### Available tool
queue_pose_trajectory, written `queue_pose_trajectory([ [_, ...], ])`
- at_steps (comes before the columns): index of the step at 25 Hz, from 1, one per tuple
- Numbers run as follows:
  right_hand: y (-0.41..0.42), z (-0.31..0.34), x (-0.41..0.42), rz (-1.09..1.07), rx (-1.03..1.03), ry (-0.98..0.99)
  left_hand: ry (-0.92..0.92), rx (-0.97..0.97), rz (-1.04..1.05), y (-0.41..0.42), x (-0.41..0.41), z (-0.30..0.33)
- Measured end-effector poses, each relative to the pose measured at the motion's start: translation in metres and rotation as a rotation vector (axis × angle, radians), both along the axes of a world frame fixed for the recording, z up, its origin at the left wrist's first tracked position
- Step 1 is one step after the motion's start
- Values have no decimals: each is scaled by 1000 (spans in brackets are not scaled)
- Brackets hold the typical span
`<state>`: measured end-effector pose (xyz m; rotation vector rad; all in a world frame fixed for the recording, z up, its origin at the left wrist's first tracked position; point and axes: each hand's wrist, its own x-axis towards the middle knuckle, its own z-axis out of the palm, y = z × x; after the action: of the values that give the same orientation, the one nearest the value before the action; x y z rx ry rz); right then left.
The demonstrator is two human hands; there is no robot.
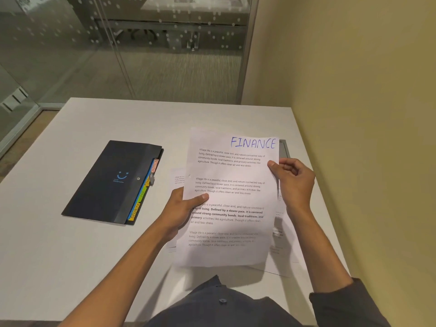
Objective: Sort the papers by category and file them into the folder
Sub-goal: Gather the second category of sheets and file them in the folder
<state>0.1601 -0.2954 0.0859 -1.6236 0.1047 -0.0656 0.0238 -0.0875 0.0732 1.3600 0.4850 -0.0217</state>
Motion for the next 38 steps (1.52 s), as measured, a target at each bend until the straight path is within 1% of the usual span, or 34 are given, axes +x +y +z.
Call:
queue_pose_trajectory([
  [4, 2, 7, -3, -31, -25, -86, -25, -20, 29, -3, -1, 2],
  [6, 3, 7, -7, -54, -73, -141, -29, -26, 43, -5, -1, 1],
  [8, 5, 6, -12, -57, -159, -226, -28, -19, 50, -7, -1, 1],
  [11, 6, 4, -19, -48, -349, -408, -24, -12, 58, -8, 0, 1],
  [13, 6, 6, -24, 33, -428, -508, -26, -8, 62, -8, 0, 0],
  [14, 7, 8, -27, 112, -417, -512, -27, -9, 63, -7, 0, 0],
  [15, 9, 11, -32, 201, -364, -473, -28, -12, 65, -7, 0, 0],
  [17, 14, 17, -41, 370, -186, -314, -33, -11, 70, -6, 0, 0],
  [18, 16, 18, -42, 401, -139, -270, -38, -9, 71, -7, 0, 0],
  [24, 21, 24, -34, 328, -97, -222, -70, -7, 64, -7, -2, 1],
  [26, 20, 26, -34, 298, -88, -246, -74, -10, 66, -6, -3, 0],
  [29, 17, 27, -32, 238, -124, -341, -75, -22, 72, -6, -2, -1],
  [31, 17, 27, -31, 208, -108, -352, -78, -22, 64, -8, -2, 0],
  [36, 15, 29, -23, 194, 65, -218, -83, -21, 55, -9, 0, 2],
  [38, 14, 26, -20, 202, 102, -189, -88, -20, 54, -8, 0, 2],
])
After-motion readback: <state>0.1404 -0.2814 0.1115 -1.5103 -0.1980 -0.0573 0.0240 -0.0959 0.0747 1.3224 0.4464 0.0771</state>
